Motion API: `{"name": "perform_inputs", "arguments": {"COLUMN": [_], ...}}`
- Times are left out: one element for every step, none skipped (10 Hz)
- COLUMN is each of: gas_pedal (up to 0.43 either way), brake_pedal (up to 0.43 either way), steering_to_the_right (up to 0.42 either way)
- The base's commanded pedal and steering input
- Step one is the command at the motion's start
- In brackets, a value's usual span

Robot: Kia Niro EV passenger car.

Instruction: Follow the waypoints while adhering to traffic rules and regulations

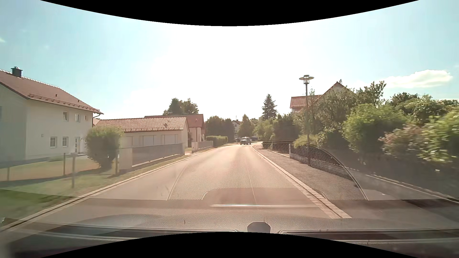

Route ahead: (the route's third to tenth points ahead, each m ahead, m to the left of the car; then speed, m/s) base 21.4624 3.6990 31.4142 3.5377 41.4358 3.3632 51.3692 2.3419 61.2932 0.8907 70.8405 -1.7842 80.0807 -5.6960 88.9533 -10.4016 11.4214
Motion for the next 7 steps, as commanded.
{"name": "perform_inputs", "arguments": {"gas_pedal": [0.087, 0.087, 0.067, 0.047, 0.047, 0.028, 0.028], "brake_pedal": [0.006, 0.006, 0.006, 0.006, 0.006, 0.006, 0.006], "steering_to_the_right": [0.007, 0.007, 0.007, 0.007, 0.006, 0.005, 0.002]}}
